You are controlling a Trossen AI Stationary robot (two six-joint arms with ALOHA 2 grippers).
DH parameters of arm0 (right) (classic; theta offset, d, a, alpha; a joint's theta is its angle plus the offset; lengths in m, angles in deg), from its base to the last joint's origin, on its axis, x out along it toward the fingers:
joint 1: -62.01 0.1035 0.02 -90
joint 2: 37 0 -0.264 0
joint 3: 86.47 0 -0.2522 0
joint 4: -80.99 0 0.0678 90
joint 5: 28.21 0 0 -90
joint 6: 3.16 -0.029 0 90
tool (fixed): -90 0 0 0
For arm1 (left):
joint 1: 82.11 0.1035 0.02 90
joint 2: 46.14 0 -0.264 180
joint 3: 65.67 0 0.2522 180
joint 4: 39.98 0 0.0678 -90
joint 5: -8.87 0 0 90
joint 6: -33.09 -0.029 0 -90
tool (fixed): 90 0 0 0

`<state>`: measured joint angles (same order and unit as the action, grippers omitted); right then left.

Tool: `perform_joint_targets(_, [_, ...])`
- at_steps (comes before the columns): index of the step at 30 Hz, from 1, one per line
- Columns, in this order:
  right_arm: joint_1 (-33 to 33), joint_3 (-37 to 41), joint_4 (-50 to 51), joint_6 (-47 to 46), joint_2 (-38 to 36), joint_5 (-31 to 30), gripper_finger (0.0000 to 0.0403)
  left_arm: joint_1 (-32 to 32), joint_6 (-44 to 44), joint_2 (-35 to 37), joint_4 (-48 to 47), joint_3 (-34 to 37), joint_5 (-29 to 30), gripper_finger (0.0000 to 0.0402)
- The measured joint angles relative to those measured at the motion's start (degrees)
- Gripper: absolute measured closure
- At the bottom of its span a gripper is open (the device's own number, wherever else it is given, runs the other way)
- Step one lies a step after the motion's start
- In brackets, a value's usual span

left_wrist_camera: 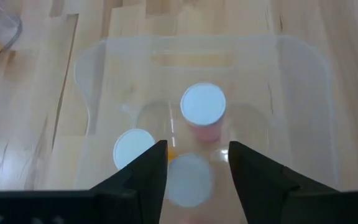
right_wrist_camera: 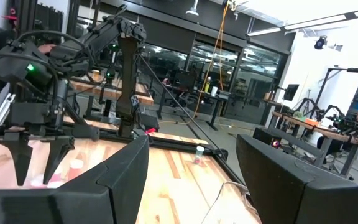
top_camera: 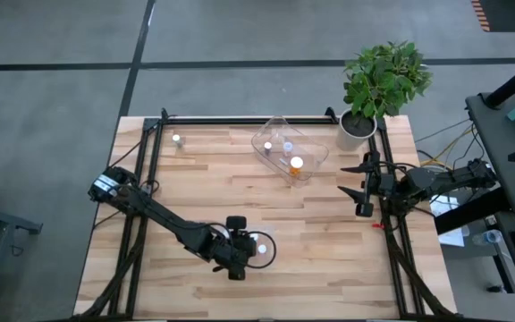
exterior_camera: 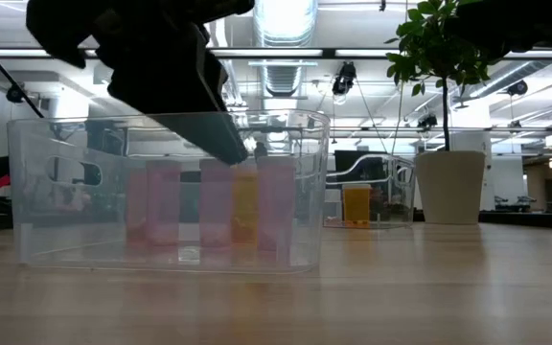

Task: Pick and place medicine bottles into bin by pill shape (circle, oval)
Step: Put the purple tablet bottle into the bottom transparent bin, then put the blue capsule bottle into the top transparent bin

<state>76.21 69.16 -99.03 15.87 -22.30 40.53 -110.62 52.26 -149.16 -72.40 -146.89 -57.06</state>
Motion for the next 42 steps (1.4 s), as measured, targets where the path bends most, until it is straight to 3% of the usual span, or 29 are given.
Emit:
perform_joint_targets(11, [0.0, 0.0, 0.0, 0.0, 0.0, 0.0, 0.017, 0.0, -0.5, 0.9, -1.7, -1.2, 0.0, 0.0246])
perform_joint_targets(18, [0.0, 0.0, 0.1, -0.5, 0.0, 0.0, 0.017, 0.2, -4.9, 6.1, -1.9, -2.1, 0.1, 0.0246])
perform_joint_targets(29, [0.1, 0.5, 1.5, -9.8, 0.0, 0.9, 0.017, 0.7, -16.1, 14.5, -1.4, -2.5, 4.2, 0.0246])
perform_joint_targets(42, [0.1, 3.7, 1.3, -15.5, 0.0, 2.3, 0.017, 1.2, -19.6, 14.8, -0.3, -2.3, 7.4, 0.0246])
